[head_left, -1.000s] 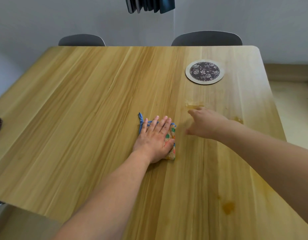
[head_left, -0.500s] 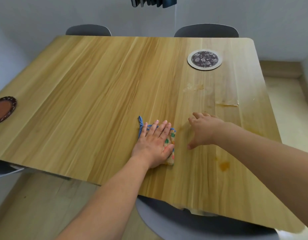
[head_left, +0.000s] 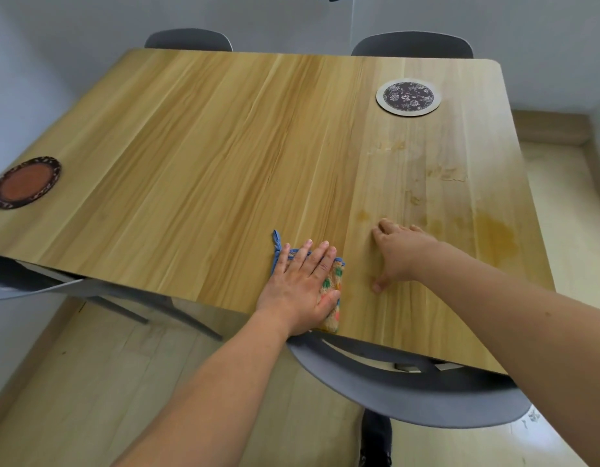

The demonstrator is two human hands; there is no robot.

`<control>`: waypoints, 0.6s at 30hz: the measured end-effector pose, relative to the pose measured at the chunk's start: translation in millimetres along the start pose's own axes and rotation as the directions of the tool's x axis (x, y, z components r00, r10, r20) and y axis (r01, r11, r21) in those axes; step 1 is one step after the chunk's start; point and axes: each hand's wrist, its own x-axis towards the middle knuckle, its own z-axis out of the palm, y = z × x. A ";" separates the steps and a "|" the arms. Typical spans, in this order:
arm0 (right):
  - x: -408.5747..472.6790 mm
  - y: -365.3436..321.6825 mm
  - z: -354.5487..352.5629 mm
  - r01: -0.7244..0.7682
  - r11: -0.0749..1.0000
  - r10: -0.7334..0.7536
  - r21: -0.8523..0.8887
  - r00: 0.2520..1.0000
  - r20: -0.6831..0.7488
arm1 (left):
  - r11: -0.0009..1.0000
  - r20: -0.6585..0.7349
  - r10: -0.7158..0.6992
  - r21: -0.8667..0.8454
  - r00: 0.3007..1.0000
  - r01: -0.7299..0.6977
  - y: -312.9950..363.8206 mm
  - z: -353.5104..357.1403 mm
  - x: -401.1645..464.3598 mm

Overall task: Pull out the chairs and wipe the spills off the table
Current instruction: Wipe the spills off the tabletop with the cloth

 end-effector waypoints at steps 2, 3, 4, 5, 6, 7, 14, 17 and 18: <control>2.0 -1.7 0.5 -0.004 1.000 0.004 0.005 1.000 0.001 | 1.000 -0.005 -0.002 0.003 1.000 0.002 -1.9 -0.3 1.5; 3.9 -2.1 1.4 -0.004 1.000 0.004 0.010 1.000 0.004 | 1.000 -0.007 -0.003 0.002 1.000 0.003 -2.2 0.0 2.7; 5.2 -2.5 1.9 -0.005 1.000 0.005 0.021 1.000 0.002 | 1.000 -0.010 -0.001 0.005 1.000 0.001 -3.1 -0.4 3.1; 5.9 -1.8 2.9 -0.002 0.999 0.002 0.032 1.000 0.004 | 1.000 -0.012 0.001 0.003 1.000 -0.001 -2.5 -0.2 3.5; 5.7 -1.4 3.6 0.007 0.999 -0.007 0.044 1.000 0.007 | 1.000 -0.008 0.001 0.005 1.000 -0.001 -2.4 0.2 3.1; 5.1 -0.8 5.1 0.017 0.998 -0.018 0.056 1.000 0.007 | 1.000 -0.004 -0.003 0.005 1.000 0.004 -1.5 0.9 2.2; 6.8 26.6 -2.0 0.107 0.963 -0.056 0.249 0.977 -0.204 | 0.998 0.010 -0.061 0.003 0.998 0.061 22.0 -2.2 6.2; 10.1 49.8 -7.4 0.073 0.966 -0.003 0.247 0.961 -0.275 | 1.000 -0.002 0.005 -0.007 1.000 -0.005 58.6 -2.0 10.0; 11.8 58.6 -6.5 0.046 0.969 0.024 0.244 0.961 -0.274 | 1.000 -0.004 0.027 -0.012 1.000 -0.027 71.9 -1.0 11.0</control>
